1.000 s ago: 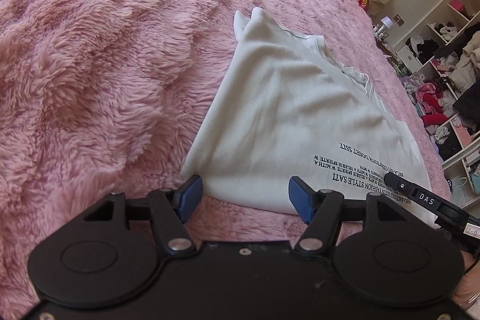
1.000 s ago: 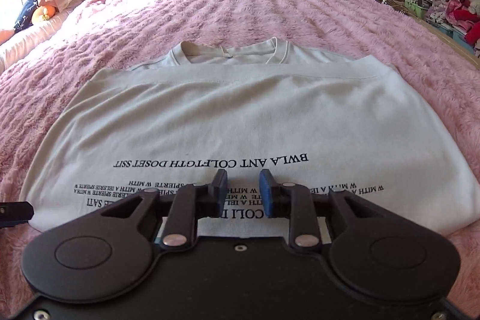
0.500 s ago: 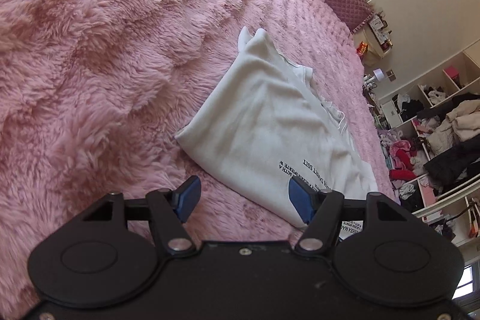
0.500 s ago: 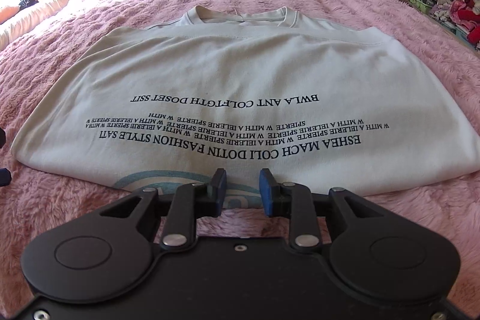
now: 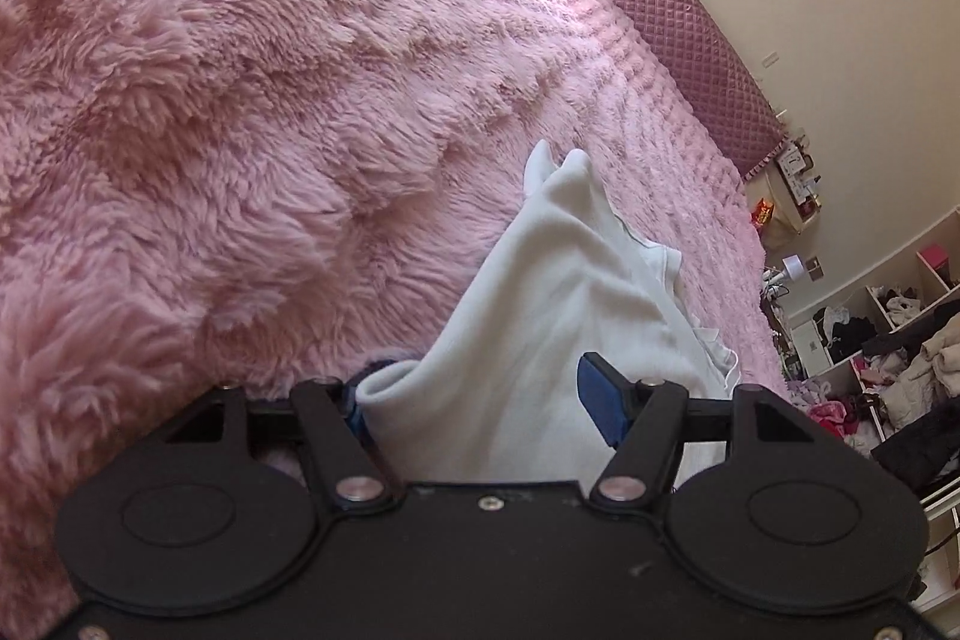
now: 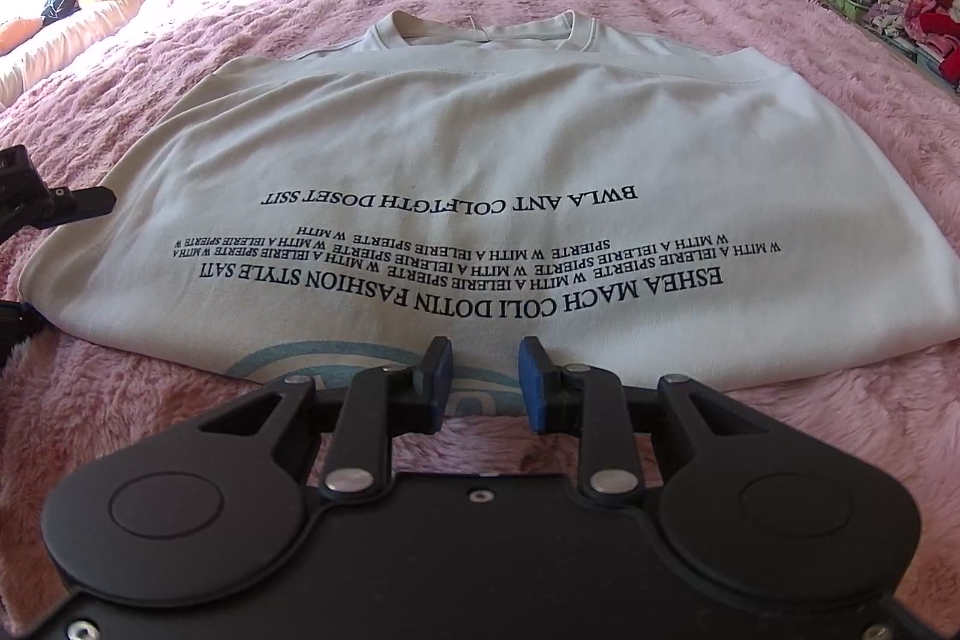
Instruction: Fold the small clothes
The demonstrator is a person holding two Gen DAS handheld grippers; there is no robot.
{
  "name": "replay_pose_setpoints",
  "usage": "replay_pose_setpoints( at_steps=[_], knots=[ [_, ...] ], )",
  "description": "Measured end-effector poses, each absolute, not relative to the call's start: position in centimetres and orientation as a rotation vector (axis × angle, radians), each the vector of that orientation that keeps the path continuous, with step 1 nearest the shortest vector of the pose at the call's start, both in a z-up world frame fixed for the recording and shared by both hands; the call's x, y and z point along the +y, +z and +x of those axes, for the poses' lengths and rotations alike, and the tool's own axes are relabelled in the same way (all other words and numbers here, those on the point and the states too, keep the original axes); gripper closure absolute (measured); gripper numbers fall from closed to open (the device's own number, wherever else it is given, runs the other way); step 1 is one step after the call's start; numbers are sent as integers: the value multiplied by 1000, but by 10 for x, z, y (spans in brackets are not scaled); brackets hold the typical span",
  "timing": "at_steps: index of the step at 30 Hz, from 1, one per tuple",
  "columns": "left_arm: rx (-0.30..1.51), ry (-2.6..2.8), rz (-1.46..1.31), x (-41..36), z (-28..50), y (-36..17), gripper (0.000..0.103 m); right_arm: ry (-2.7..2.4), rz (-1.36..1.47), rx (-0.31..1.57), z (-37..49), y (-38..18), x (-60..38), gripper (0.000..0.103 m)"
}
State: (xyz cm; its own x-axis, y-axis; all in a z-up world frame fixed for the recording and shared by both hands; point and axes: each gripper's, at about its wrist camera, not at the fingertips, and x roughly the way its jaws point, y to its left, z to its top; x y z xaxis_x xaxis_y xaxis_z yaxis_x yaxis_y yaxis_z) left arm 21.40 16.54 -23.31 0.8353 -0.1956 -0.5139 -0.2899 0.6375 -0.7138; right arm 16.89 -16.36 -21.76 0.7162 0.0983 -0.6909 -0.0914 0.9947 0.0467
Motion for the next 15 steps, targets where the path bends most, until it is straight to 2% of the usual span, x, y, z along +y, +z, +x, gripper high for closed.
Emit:
replay_pose_setpoints(
  at_steps=[4,6,7,8,9,10,11,15],
  knots=[
    [575,85,-881,156,215,-234,39,103,11,767,170,-218,-163,78],
    [571,63,-914,156,215,-232,44,102,12,766,170,-219,-163,78],
    [564,45,-939,156,214,-231,49,102,12,765,170,-219,-163,78],
    [562,33,-953,157,213,-230,70,101,11,763,169,-220,-163,78],
    [569,35,-948,156,216,-228,80,101,8,760,169,-220,-163,78],
    [574,43,-933,155,216,-227,84,100,6,759,169,-221,-162,78],
    [579,48,-928,155,216,-227,91,100,5,757,168,-221,-162,78],
    [584,52,-944,158,215,-222,92,113,21,765,169,-214,-167,78]
  ],
)
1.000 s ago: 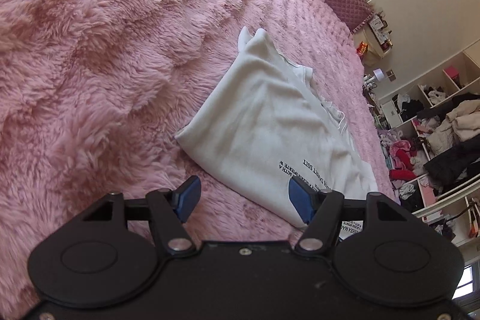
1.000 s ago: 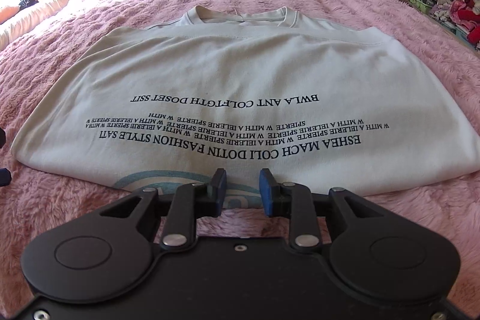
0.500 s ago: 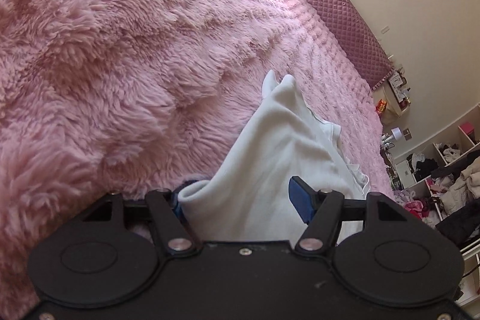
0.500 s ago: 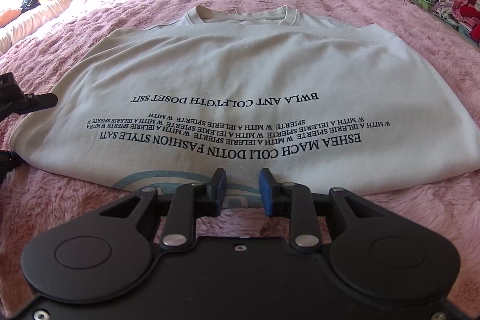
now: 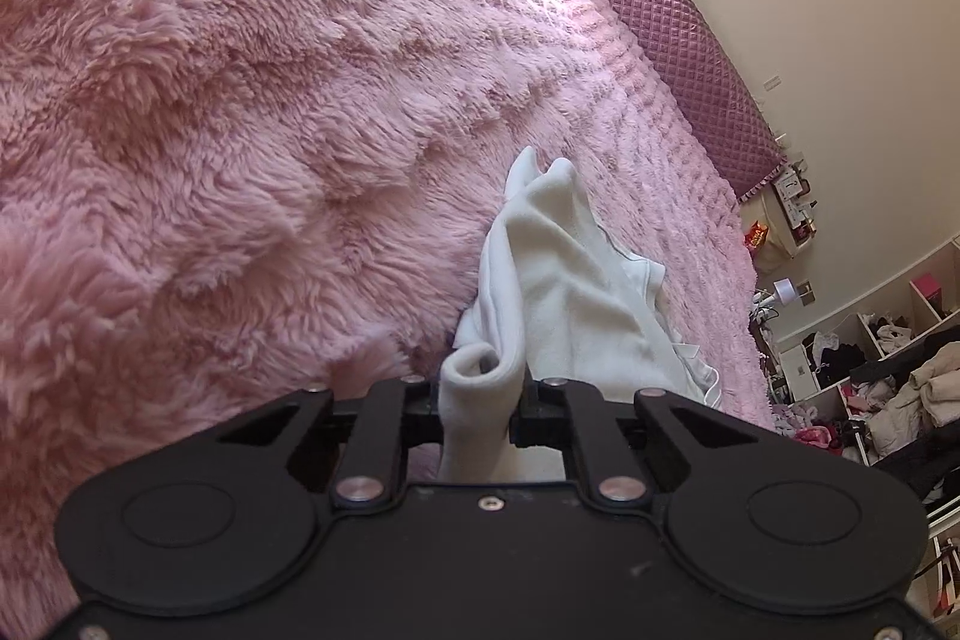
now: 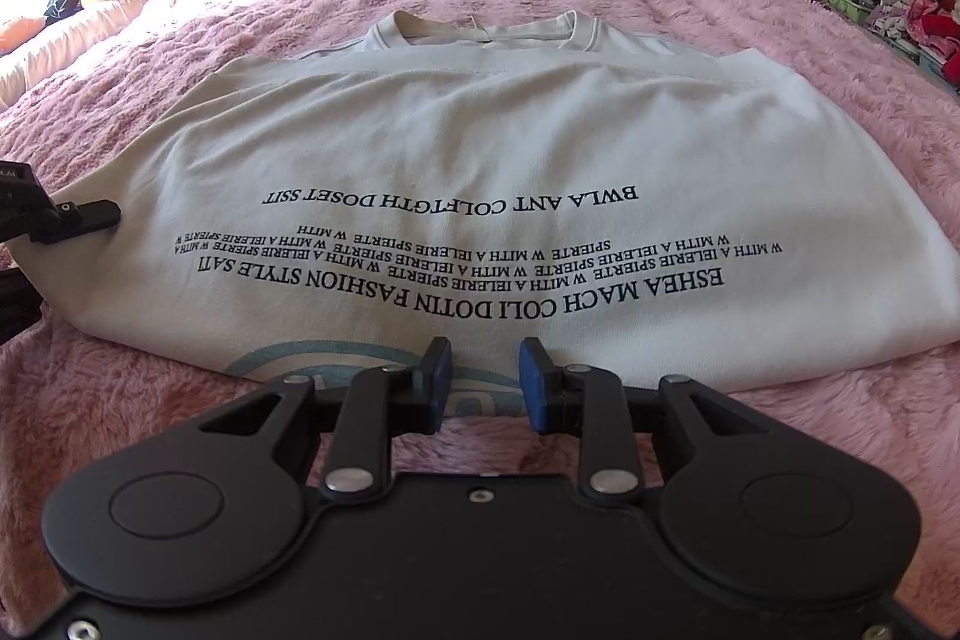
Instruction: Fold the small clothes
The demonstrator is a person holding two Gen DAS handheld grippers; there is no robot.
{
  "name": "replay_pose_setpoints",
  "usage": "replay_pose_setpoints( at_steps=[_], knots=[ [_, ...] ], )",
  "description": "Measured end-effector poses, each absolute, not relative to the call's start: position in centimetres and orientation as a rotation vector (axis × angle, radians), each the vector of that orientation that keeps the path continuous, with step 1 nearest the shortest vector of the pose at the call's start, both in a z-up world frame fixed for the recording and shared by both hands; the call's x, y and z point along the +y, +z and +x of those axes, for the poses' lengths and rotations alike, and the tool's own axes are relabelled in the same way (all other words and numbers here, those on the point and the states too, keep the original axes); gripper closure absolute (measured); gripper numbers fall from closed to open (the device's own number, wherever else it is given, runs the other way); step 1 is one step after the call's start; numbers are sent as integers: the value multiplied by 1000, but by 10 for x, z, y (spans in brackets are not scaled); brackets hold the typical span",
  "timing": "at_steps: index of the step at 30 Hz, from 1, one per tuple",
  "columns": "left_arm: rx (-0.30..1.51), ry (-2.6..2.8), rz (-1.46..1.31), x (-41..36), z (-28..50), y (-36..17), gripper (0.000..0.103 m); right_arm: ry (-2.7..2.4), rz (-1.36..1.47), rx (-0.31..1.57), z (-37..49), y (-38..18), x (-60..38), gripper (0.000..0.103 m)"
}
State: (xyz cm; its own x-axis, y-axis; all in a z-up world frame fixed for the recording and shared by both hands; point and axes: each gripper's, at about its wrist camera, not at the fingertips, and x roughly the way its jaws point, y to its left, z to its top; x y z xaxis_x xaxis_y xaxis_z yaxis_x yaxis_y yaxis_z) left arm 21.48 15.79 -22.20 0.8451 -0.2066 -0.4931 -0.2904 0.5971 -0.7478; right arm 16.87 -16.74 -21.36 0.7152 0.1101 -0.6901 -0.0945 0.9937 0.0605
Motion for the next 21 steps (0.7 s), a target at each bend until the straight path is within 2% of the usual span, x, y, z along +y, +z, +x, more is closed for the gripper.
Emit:
replay_pose_setpoints(
  at_steps=[2,6,12,16,21],
  knots=[
    [580,34,-908,156,212,-213,92,85,92,726,165,-196,-189,77],
    [569,-1,-870,149,213,-200,92,-73,138,666,162,-174,-243,67],
    [555,17,-832,135,216,-196,92,-176,185,731,166,-201,-302,67],
    [560,-8,-852,126,219,-192,93,-145,205,691,161,-216,-307,67],
    [537,-126,-788,85,233,-157,93,-134,255,686,159,-209,-314,65]
  ],
)
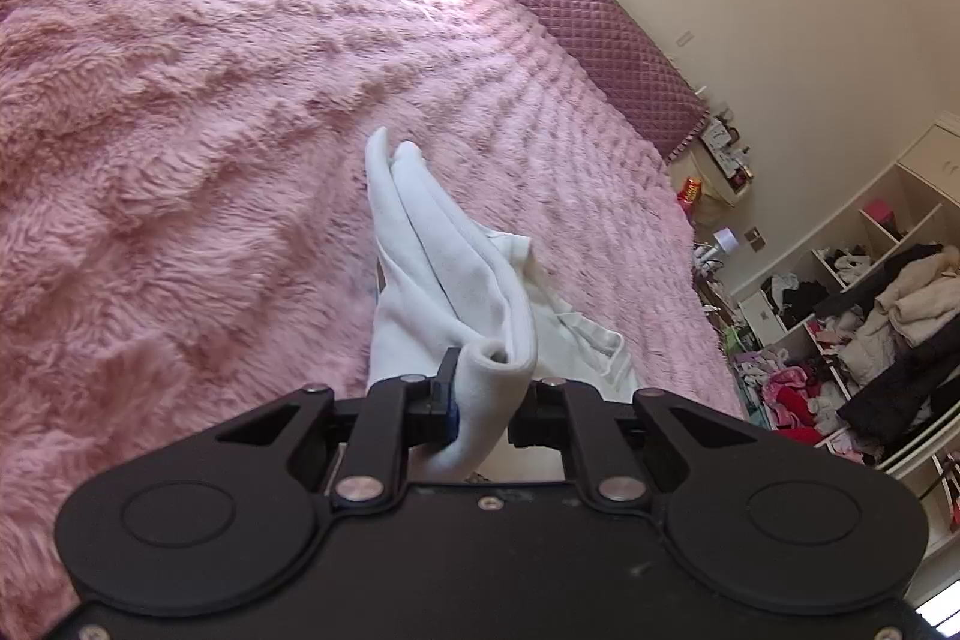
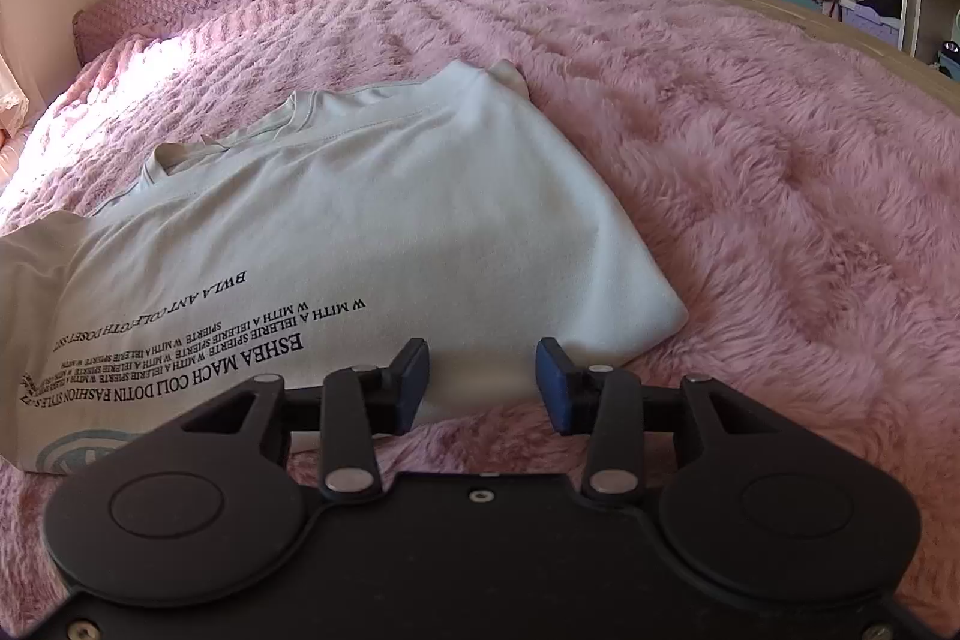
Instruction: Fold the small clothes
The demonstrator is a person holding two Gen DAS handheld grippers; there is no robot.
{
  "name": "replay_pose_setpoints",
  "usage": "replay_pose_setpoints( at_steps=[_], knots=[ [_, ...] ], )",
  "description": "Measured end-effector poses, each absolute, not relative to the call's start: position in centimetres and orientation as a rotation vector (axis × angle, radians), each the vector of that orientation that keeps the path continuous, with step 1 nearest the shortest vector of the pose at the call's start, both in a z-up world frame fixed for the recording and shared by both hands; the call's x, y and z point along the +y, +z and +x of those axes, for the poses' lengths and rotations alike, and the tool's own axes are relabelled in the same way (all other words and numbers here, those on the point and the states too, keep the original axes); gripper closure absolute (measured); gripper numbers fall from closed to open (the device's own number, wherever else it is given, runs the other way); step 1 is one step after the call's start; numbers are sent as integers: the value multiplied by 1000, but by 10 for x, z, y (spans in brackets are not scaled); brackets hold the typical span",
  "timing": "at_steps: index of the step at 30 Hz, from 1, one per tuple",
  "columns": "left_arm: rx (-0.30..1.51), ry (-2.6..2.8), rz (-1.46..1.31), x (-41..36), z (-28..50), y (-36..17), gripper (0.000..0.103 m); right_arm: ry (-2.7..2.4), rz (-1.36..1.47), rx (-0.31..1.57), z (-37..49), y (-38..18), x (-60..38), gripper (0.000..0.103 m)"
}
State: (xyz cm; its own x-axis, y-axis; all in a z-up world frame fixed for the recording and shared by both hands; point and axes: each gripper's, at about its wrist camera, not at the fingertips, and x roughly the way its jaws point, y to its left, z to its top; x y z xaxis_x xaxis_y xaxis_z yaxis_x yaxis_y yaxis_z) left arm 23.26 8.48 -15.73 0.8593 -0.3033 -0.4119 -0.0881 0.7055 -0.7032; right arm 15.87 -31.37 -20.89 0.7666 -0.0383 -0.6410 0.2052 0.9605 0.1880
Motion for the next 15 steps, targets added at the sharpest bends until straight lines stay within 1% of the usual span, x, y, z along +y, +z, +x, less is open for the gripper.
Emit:
replay_pose_setpoints(
  at_steps=[3,5,7,10,11,12,13,14,15],
  knots=[
    [525,-249,-748,35,245,-132,93,-110,307,645,153,-195,-332,64],
    [511,-357,-741,-6,253,-119,93,-120,285,608,148,-189,-346,62],
    [526,-447,-730,-50,261,-115,93,-122,293,593,142,-183,-365,62],
    [619,-552,-705,-120,277,-134,93,-124,325,588,130,-177,-391,62],
    [686,-573,-697,-144,284,-149,91,-134,321,588,127,-176,-397,60],
    [752,-578,-671,-166,289,-166,80,-144,313,589,123,-175,-404,59],
    [822,-583,-623,-184,294,-180,66,-147,309,595,120,-175,-407,59],
    [932,-597,-551,-205,300,-196,52,-152,310,598,118,-175,-410,59],
    [955,-609,-495,-215,300,-202,52,-152,314,600,115,-175,-412,59]
  ],
)
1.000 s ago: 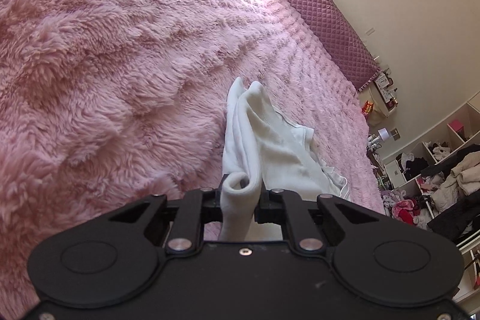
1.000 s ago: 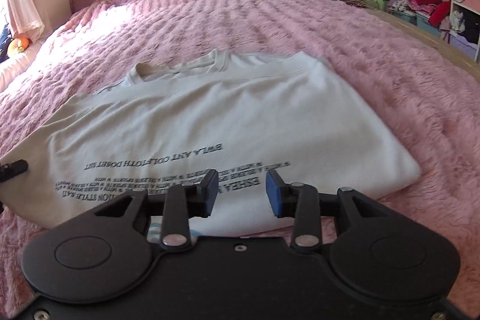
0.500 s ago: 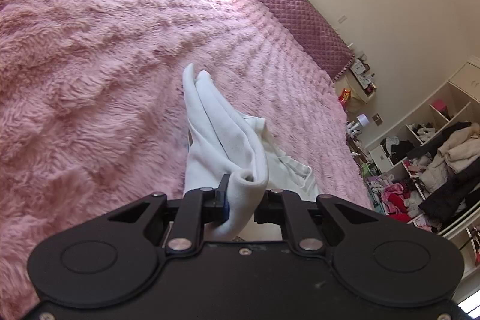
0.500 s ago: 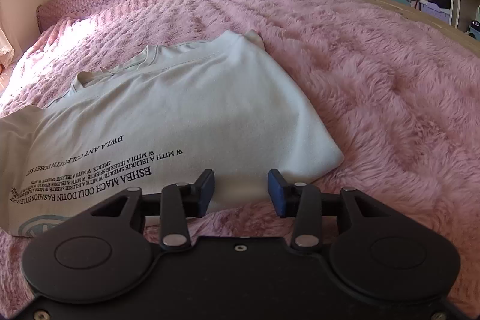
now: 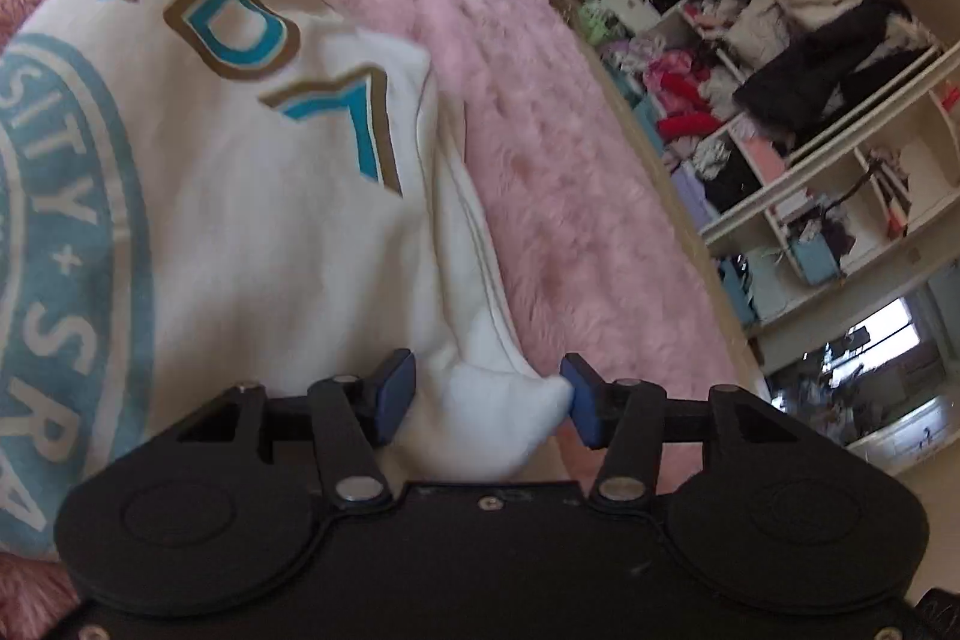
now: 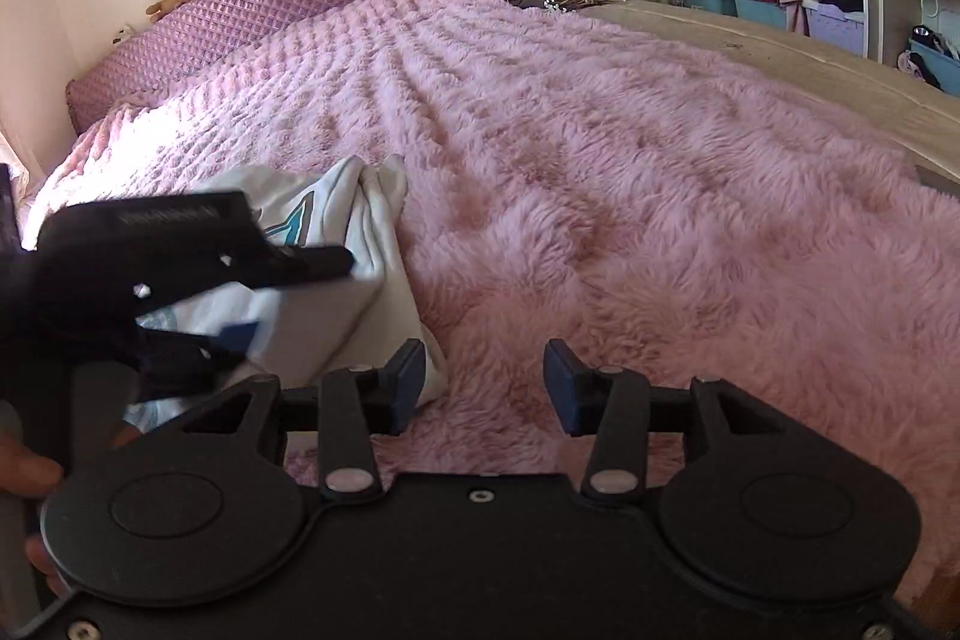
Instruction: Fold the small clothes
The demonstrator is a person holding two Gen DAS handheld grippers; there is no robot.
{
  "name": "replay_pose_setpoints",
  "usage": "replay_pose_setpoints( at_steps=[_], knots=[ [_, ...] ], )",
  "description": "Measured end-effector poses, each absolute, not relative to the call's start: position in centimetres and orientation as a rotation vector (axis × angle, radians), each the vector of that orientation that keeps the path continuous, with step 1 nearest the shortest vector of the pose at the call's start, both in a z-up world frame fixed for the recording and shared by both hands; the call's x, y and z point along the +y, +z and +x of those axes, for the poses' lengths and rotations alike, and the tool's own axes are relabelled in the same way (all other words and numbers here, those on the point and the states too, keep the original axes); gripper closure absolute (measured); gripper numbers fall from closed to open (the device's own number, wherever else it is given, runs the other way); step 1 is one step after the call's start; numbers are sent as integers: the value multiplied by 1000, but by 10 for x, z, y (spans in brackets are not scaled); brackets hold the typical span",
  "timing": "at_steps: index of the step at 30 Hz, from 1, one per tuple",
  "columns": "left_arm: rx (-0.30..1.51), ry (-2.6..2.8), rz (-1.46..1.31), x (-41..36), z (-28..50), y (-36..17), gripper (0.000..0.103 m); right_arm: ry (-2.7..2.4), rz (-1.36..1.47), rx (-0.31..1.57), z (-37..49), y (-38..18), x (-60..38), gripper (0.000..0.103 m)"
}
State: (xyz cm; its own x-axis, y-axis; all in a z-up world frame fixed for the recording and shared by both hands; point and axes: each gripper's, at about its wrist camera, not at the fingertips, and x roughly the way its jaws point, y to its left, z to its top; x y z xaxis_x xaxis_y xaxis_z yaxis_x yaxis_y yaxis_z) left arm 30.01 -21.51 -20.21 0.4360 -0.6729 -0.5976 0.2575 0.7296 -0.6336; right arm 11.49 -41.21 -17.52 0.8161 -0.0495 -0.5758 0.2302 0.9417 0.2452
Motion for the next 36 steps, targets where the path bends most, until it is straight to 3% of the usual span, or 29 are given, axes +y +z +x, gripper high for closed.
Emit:
replay_pose_setpoints(
  at_steps=[4,6,9,14,15,17,20,28,30,32,36],
  knots=[
    [856,-688,-503,-187,287,-171,47,-84,377,557,113,-170,-414,59],
    [797,-645,-517,-158,279,-157,37,-15,467,550,120,-171,-415,59],
    [759,-509,-543,-104,275,-148,37,2,517,576,135,-179,-409,59],
    [859,-301,-678,-32,281,-180,37,45,637,606,167,-198,-404,59],
    [874,-276,-708,-23,280,-187,37,29,641,619,174,-201,-402,66],
    [895,-254,-735,-17,277,-194,37,7,653,614,179,-197,-400,93],
    [896,-266,-735,-18,273,-196,37,22,652,522,165,-176,-404,98],
    [956,-326,-647,-32,283,-212,34,-30,756,633,160,-226,-423,97],
    [959,-346,-654,-29,293,-207,34,-3,750,643,162,-218,-426,90],
    [940,-360,-655,-24,303,-202,34,6,719,636,167,-200,-427,73],
    [902,-349,-621,-25,350,-197,34,67,547,563,211,-164,-417,70]
  ],
)
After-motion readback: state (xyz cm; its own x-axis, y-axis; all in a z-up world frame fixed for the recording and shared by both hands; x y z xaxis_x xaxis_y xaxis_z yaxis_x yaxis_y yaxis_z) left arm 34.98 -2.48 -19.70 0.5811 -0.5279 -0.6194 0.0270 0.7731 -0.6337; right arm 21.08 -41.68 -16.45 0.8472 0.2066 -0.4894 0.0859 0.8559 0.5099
